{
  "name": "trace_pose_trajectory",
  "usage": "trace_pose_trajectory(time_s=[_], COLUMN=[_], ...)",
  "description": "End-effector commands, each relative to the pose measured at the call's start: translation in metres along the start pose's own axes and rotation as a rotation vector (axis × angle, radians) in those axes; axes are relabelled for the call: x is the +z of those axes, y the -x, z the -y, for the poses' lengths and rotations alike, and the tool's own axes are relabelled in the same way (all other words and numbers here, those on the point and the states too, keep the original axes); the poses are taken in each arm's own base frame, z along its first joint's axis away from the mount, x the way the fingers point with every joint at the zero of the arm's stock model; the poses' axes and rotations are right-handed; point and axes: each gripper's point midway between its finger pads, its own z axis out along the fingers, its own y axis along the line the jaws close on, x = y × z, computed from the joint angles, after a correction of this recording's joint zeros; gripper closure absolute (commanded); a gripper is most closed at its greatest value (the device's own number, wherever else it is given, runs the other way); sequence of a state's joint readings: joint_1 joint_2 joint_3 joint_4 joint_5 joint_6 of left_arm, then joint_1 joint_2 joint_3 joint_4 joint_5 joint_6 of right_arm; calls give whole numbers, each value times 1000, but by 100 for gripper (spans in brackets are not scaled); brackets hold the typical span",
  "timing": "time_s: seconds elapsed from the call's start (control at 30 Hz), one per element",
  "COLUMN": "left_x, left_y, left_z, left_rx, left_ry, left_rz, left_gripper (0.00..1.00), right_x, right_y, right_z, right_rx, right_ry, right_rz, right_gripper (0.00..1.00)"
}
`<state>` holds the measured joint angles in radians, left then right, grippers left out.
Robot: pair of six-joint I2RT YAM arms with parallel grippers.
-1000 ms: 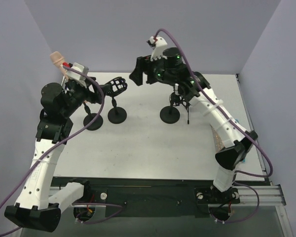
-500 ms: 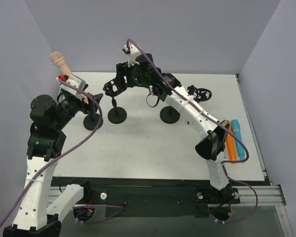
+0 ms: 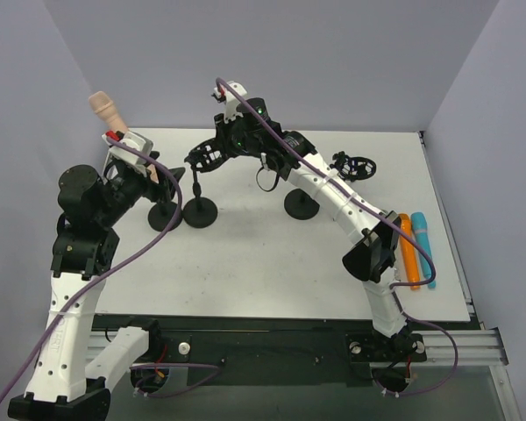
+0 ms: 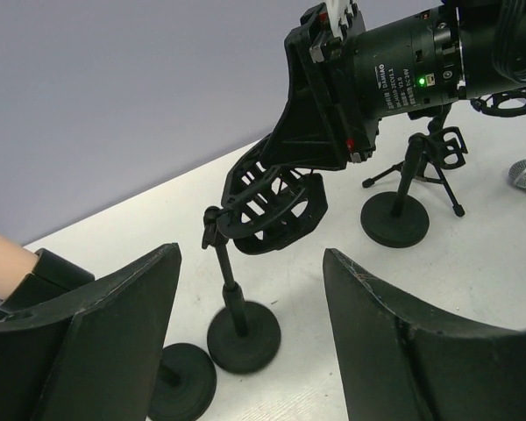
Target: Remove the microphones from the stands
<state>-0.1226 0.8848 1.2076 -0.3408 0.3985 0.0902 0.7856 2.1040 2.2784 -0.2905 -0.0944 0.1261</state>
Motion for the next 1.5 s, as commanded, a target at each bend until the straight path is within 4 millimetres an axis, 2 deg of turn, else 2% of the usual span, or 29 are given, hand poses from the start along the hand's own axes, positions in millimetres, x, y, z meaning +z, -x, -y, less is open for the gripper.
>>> trace_pose_trajectory(time_s=[0.0, 0.03, 0.07, 0.27, 0.33, 0.5, 0.53, 0.57, 0.67, 0.73, 0.8, 0.9, 1.0, 1.1, 1.13, 1.2, 1.23, 1.27, 1.3, 1.33, 1.37, 1.4, 1.43, 1.47], left_x=[-1, 0, 0, 3, 4, 7, 7, 8, 7, 7, 8, 10, 10, 8, 8, 7, 6, 6, 4, 4, 2, 2, 1, 1], left_y=[4, 3, 1, -5, -7, -14, -15, -18, -22, -30, -39, -40, -40, -40, -42, -43, -43, -44, -43, -42, -39, -37, -36, -35], left_z=[3, 3, 3, 5, 6, 12, 17, 19, 34, 40, 44, 47, 49, 50, 50, 53, 54, 54, 58, 59, 61, 62, 63, 64], left_rx=[-10, -11, -14, -13, -14, -36, -41, -48, -43, -31, -44, -68, -77, -72, -73, -73, -73, -73, -71, -71, -69, -72, -69, -70], left_ry=[-15, -18, -20, -32, -41, -75, -100, -113, -203, -241, -262, -279, -286, -286, -288, -298, -303, -306, -321, -329, -337, -343, -349, -350], left_rz=[26, 28, 25, 28, 27, 28, 28, 22, 19, 7, -6, 0, 4, 7, 4, 1, 4, 2, 7, 13, 27, 34, 39, 37], left_gripper=[23, 23, 23, 23, 23, 24, 24, 24, 24, 24, 24, 24, 24, 24, 24, 24, 24, 24, 24, 24, 24, 24, 24, 24], right_x=[-25, -32, -35, -83, -100, -155, -174, -175, -204, -215, -220, -224, -232, -236, -239, -243, -247, -249, -255, -258, -262, -268, -273, -280], right_y=[33, 36, 37, 40, 34, 6, 13, -5, -29, -45, -56, -69, -83, -88, -92, -93, -85, -85, -71, -75, -63, -67, -55, -56], right_z=[-20, -20, -19, -15, -10, -13, -16, -15, -16, -14, -9, -4, -7, -4, -1, 6, 7, 11, 10, 14, 13, 13, 11, 9], right_rx=[-31, -43, -49, -115, -206, -417, -474, -491, -625, -682, -703, -684, -711, -744, -743, -751, -733, -705, -683, -658, -657, -646, -656, -648], right_ry=[81, 86, 92, 152, 157, 238, 254, 271, 328, 341, 333, 350, 410, 421, 419, 407, 392, 385, 384, 384, 379, 387, 387, 395], right_rz=[77, 81, 80, 68, 57, 46, 84, 49, 46, 29, 6, -52, -126, -160, -179, -200, -187, -205, -180, -214, -197, -231, -211, -225], right_gripper=[95, 99, 100, 100, 100, 100, 100, 100, 100, 100, 100, 100, 90, 80, 71, 60, 58, 54, 50, 49, 46, 45, 41, 40])
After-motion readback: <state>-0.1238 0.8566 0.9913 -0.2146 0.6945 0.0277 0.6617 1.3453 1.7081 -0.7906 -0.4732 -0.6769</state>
